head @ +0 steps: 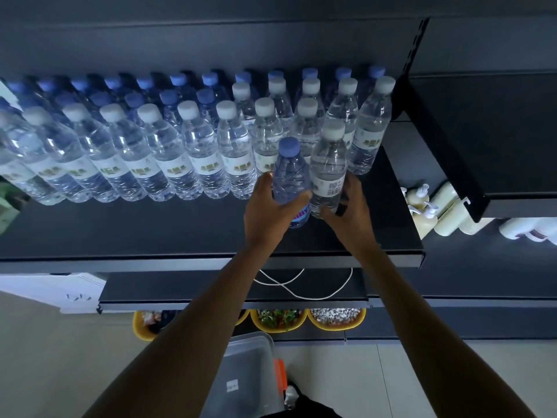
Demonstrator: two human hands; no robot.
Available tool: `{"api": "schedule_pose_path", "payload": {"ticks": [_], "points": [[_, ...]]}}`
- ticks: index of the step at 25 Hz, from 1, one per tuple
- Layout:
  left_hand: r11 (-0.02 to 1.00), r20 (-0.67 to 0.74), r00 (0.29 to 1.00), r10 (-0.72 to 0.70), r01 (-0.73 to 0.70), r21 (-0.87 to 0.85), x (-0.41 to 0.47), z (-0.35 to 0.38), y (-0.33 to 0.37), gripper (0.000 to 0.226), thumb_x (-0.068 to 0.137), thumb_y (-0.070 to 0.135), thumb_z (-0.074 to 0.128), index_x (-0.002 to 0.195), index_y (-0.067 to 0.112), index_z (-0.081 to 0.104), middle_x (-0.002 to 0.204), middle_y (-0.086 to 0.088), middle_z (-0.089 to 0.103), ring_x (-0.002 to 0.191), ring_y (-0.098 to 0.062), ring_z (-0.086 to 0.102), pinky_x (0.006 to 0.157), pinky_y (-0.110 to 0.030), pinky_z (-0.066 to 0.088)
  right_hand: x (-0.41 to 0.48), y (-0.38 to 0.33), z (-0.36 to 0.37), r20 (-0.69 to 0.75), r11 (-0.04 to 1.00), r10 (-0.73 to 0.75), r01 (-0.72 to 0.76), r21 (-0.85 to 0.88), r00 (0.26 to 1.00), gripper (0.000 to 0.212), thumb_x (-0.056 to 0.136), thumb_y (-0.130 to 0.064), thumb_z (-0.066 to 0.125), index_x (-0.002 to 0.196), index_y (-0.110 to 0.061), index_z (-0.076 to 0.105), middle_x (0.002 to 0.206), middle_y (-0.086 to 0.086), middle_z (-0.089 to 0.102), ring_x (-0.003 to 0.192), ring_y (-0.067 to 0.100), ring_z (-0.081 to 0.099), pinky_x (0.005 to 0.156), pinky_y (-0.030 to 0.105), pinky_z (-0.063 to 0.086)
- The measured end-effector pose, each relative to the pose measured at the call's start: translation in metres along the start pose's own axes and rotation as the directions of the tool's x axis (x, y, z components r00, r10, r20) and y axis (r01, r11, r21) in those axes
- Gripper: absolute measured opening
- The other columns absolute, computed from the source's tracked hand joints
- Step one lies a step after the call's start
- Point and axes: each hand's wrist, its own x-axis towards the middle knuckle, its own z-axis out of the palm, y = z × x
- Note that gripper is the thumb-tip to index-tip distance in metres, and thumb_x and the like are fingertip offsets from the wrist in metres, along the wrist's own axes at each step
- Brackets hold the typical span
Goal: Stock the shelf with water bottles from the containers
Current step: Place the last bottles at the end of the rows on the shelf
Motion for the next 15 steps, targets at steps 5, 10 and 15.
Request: {"api": "schedule_pose_path", "payload": {"ticks": [5, 10, 15], "points": [[0.999, 0.012, 1.0, -0.013, 0.013, -0.05, -0.001, 0.0, -0.004, 0.049, 0.071, 0.051, 0.081, 0.112, 0.036, 0.059, 0.108, 0.012, 0.072, 0.097, -0.006, 0.071, 0.086, -0.045, 0.061, 0.01, 0.002, 0.005, -0.056, 0.989, -0.064, 0.056, -0.14, 0.996, 0.087, 0.071, -0.047, 0.076, 0.146, -0.025, 0.039, 0.144, 0.002, 0.045, 0.131, 0.014, 0.036, 0.109, 0.057, 0.041], [0.998, -0.008, 1.0, -0.019, 0.018, -0.068, 0.004, -0.008, -0.01, 0.047, 0.073, 0.049, 0.08, 0.112, 0.032, 0.061, 0.106, 0.011, 0.073, 0.096, -0.007, 0.072, 0.086, -0.046, 0.06, 0.018, 0.005, 0.002, 0.006, 0.997, -0.066, 0.066, -0.037, 0.998, 0.09, 0.071, -0.029, 0.09, 0.146, -0.024, 0.04, 0.143, -0.003, 0.048, 0.133, 0.017, 0.049, 0.102, 0.051, 0.053], [0.995, -0.003, 1.0, -0.011, 0.011, -0.098, -0.001, -0.012, -0.013, 0.046, 0.073, 0.043, 0.081, 0.115, 0.035, 0.062, 0.108, 0.012, 0.073, 0.098, -0.005, 0.071, 0.088, -0.043, 0.06, 0.019, 0.011, -0.02, 0.035, 0.993, -0.093, 0.095, -0.074, 0.995, 0.077, 0.08, -0.021, 0.085, 0.143, -0.016, 0.042, 0.134, -0.005, 0.061, 0.116, 0.011, 0.062, 0.083, 0.03, 0.06]]}}
